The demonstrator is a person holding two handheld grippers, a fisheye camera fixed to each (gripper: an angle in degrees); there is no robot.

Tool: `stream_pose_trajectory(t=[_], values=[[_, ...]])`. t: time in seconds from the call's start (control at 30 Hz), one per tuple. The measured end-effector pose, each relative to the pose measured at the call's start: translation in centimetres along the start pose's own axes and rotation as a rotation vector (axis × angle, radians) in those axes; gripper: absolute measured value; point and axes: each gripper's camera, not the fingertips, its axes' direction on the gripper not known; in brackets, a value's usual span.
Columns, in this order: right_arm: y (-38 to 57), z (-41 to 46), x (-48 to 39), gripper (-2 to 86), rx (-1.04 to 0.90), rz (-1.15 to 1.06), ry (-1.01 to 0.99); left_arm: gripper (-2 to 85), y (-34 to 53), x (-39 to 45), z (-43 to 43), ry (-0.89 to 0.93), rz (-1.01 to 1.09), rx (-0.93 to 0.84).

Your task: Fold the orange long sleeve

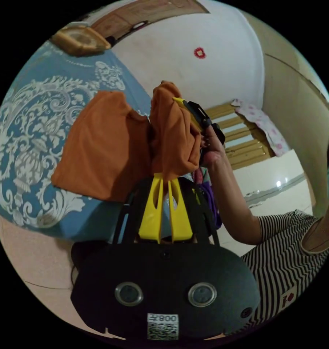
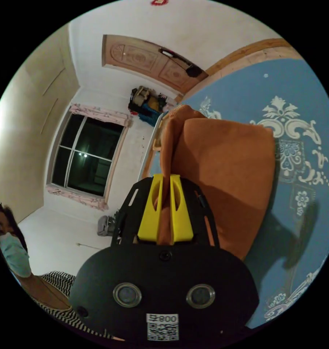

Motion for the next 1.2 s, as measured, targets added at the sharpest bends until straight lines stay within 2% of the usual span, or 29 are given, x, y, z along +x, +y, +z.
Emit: stream_pose_trajectory(t=[0.3,0.5,0.63,0.77,0.87,1.03,1.17,1.2], values=[[0.8,18.5,1.5,2.8,-0.140,0.032,0.131,1.6,-3.3,-7.6,-8.2,0.094,-0.221,0.099],[1.9,28.7,4.1,3.2,-0.229,0.039,0.240,1.8,-4.1,-10.7,-12.0,0.075,-0.298,0.119],[3.1,33.0,5.7,3.4,-0.266,0.019,0.289,0.8,-3.0,-9.5,-15.4,-0.013,-0.306,0.145],[4.2,34.7,6.2,3.9,-0.267,0.003,0.278,0.4,-4.3,-4.4,-18.3,-0.099,-0.161,0.179],[4.9,35.3,6.1,4.6,-0.268,0.000,0.252,0.3,-7.5,-2.0,-16.1,-0.109,-0.039,0.118],[7.2,32.9,2.2,2.6,-0.261,-0.131,0.168,0.2,-9.3,-3.0,-11.0,-0.344,-0.016,-0.035],[11.4,30.3,0.2,1.1,-0.293,-0.235,0.209,0.3,-8.5,-2.7,-11.1,-0.316,-0.023,-0.016],[13.3,30.3,0.4,0.9,-0.325,-0.259,0.279,0.3,-8.4,-2.6,-11.0,-0.318,-0.022,-0.020]])
